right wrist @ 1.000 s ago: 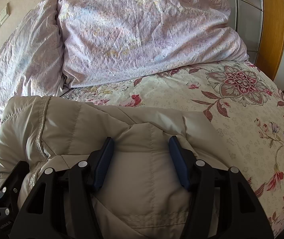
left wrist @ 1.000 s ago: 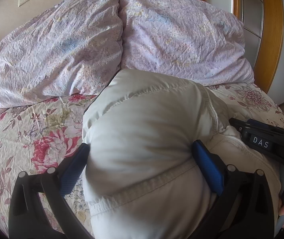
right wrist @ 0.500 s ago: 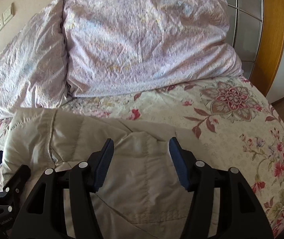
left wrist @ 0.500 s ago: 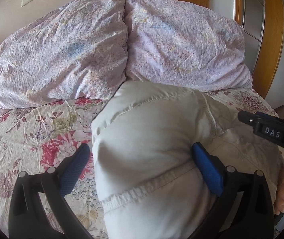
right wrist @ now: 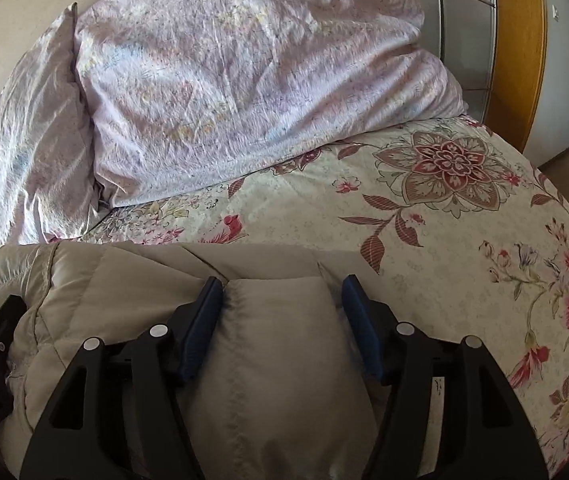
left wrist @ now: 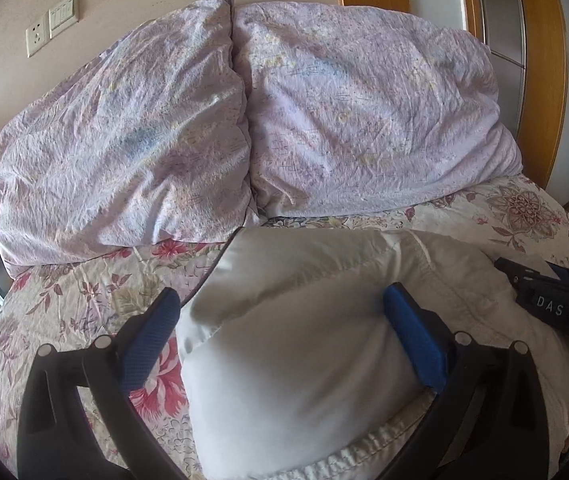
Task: Fold large clothes
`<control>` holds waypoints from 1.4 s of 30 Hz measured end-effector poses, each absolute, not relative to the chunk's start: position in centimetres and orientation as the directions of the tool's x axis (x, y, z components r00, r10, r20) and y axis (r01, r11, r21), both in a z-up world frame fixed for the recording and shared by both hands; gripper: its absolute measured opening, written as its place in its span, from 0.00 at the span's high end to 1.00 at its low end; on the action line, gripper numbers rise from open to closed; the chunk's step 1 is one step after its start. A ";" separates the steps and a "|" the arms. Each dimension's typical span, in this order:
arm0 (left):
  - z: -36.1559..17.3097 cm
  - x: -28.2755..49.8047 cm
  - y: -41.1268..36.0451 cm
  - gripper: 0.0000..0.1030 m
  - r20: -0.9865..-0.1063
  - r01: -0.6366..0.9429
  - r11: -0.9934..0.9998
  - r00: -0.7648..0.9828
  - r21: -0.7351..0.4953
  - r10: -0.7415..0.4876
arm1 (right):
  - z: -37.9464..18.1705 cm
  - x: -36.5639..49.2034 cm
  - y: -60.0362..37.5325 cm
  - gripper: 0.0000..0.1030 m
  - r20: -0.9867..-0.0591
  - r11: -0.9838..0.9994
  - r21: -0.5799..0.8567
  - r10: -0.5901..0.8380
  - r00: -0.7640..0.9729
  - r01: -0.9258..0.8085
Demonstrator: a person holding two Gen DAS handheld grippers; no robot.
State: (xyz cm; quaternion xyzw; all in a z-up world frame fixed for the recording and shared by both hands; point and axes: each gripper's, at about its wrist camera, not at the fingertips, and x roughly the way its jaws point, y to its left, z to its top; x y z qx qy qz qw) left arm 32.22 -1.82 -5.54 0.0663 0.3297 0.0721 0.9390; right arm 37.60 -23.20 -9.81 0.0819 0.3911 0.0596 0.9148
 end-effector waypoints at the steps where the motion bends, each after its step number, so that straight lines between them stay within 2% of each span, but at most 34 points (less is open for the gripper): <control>1: -5.7 32.2 -2.1 0.02 -0.609 -0.089 0.979 0.771 0.183 0.184 | -10.0 37.3 -23.0 0.38 -0.703 0.982 0.185 0.160 0.693 -0.040; 23: -8.5 35.0 -1.7 0.02 -0.704 -0.064 0.986 0.693 0.151 0.153 | -11.9 39.1 -22.2 0.26 -0.775 0.994 0.109 0.078 0.627 0.011; 35: -8.5 34.8 -1.8 0.02 -0.692 -0.068 0.982 0.700 0.178 0.174 | -10.7 38.1 -23.0 0.25 -0.749 0.989 0.146 0.095 0.656 0.023; 42: -8.5 34.7 -1.7 0.02 -0.690 -0.070 0.982 0.703 0.173 0.172 | -9.0 32.8 -24.0 0.25 -0.711 0.989 0.139 0.133 0.690 -0.048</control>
